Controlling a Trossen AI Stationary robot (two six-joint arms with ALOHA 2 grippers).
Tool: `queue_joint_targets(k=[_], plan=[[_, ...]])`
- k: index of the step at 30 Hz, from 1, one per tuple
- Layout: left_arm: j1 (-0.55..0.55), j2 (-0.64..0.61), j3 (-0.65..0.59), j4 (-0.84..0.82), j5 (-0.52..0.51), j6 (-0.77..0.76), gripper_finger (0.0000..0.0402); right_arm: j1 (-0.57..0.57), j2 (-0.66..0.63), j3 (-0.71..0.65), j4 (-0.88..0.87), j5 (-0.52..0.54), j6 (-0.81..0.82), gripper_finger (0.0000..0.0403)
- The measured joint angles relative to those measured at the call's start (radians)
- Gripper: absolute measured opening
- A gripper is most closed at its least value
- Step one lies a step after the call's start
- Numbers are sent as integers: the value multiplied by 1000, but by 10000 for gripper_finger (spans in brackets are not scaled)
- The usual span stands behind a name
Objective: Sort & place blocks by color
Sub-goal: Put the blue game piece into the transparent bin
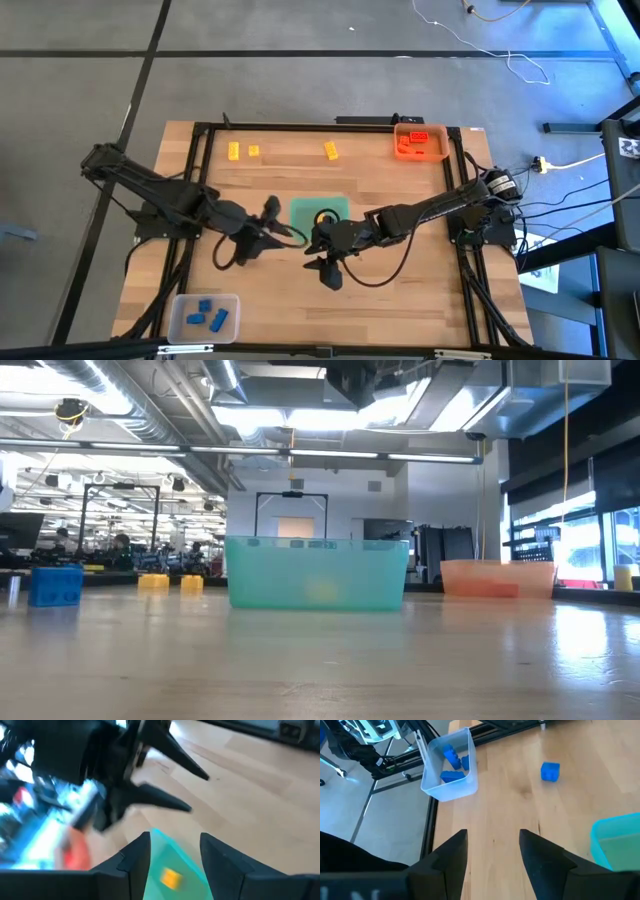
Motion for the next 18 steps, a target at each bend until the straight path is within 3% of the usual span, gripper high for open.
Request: queue_joint_targets(k=[5, 12, 18], plan=[[-40, -63, 0, -168, -49, -273, 161, 0, 0, 0, -10, -18, 0, 179], [-85, -77, 0, -392, -24, -627, 161, -2, 0, 0, -25, -18, 4, 179], [-127, -69, 0, -436, -14, -757, 161, -16, 0, 0, -37, -18, 1, 179]])
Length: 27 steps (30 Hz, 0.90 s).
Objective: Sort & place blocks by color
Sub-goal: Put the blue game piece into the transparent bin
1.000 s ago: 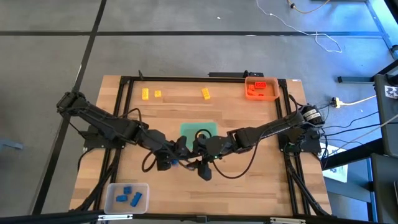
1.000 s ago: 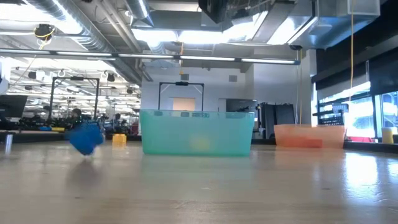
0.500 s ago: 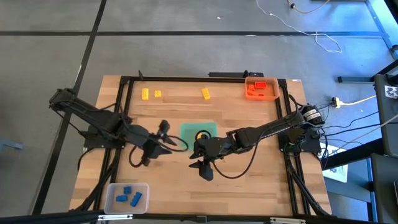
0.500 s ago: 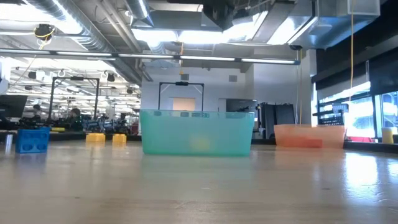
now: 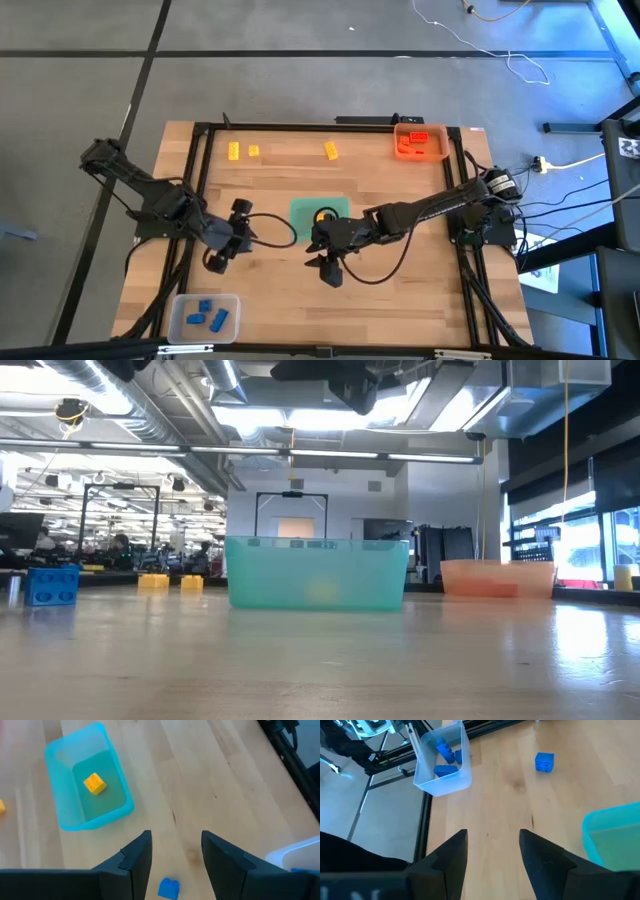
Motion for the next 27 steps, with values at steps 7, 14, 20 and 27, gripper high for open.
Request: queue_joint_targets(k=[7, 14, 20, 27], plan=[[-23, -1, 0, 0, -4, -56, 161, 0, 0, 0, 3, -8, -26, 83], [-32, -1, 0, -8, 1, -85, 161, -1, 0, 0, 4, 0, -25, 18], [-41, -1, 0, -115, 27, -160, 161, -1, 0, 0, 8, 0, -27, 3], [-51, 50, -1, -200, 5, -624, 161, -1, 0, 0, 12, 0, -23, 13]])
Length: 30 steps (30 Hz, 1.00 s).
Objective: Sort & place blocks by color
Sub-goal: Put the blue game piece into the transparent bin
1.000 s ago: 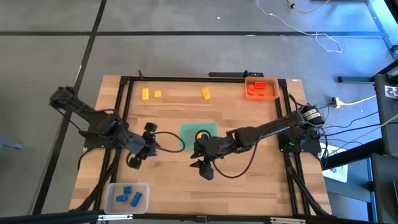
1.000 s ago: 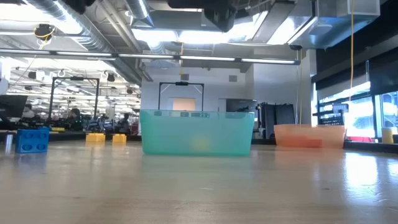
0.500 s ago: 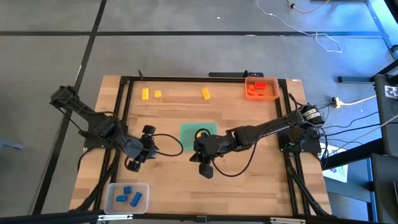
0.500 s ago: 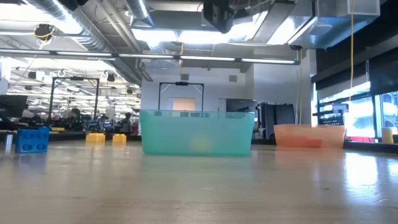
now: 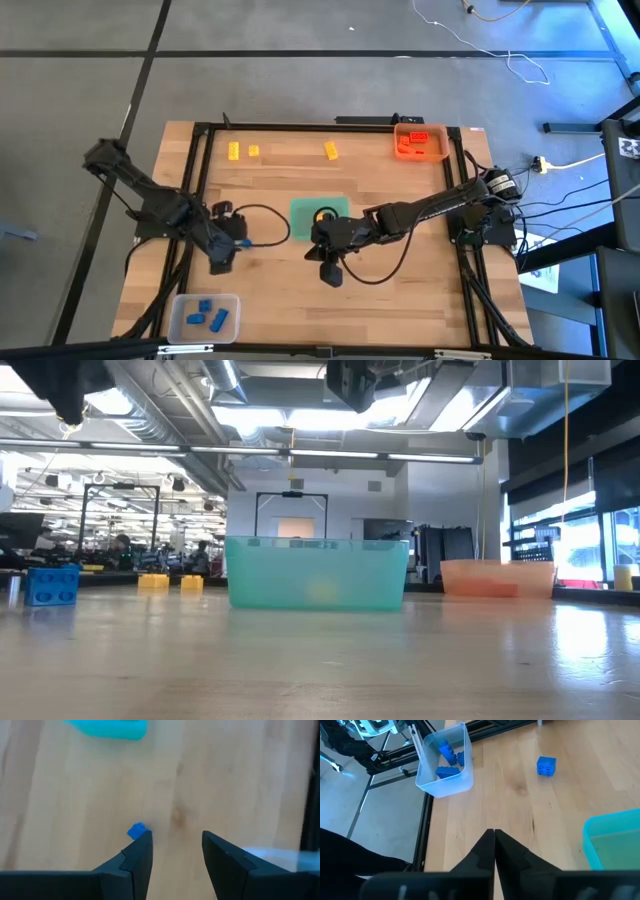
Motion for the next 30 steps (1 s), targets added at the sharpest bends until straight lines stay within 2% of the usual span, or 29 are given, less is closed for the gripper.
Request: queue_joint_targets(k=[6, 10, 12, 19, 27, 30], plan=[[10, 99, 0, -31, -83, -416, 161, 0, 0, 0, 0, 0, -4, 6], [24, 188, 0, -75, -73, -515, 161, 0, 0, 0, 0, 0, -7, 3], [30, 223, 0, -78, -33, -563, 161, 0, 0, 0, 0, 0, -8, 4], [53, 350, 0, -77, 21, -607, 161, 0, 0, 0, 0, 0, -8, 8], [52, 479, 0, -77, 20, -610, 161, 0, 0, 0, -1, 0, -8, 9], [52, 517, 0, -74, -15, -609, 161, 0, 0, 0, -1, -1, -6, 9]])
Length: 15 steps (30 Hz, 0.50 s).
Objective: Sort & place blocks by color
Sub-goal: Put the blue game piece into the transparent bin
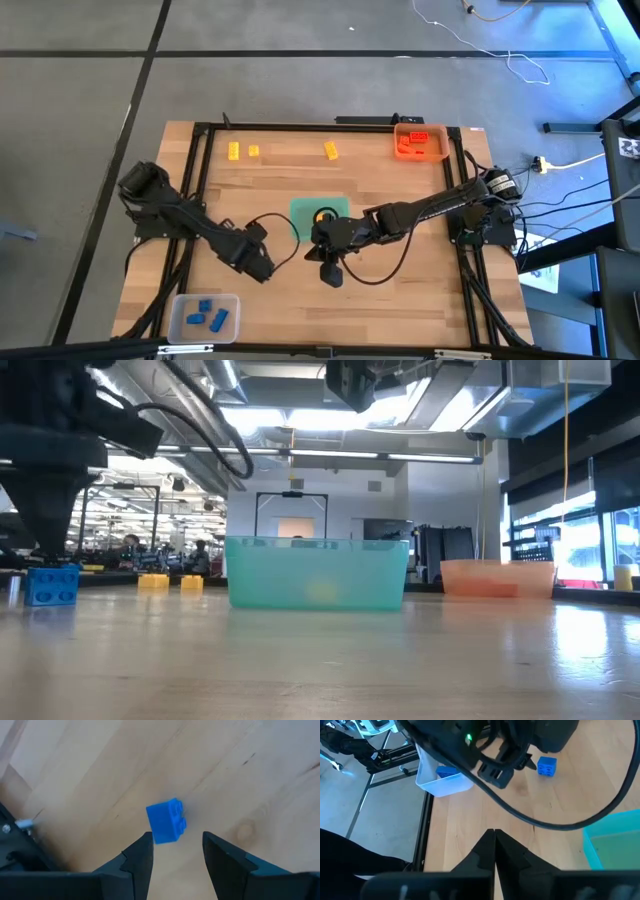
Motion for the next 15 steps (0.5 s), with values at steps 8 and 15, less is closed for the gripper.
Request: queue_joint_targets(k=[8, 15], plan=[[2, 49, 0, -31, -36, 2, 161, 0, 0, 0, -1, -8, 0, 9], [19, 64, -14, -41, -25, 2, 161, 0, 0, 0, -1, -8, 0, 9]])
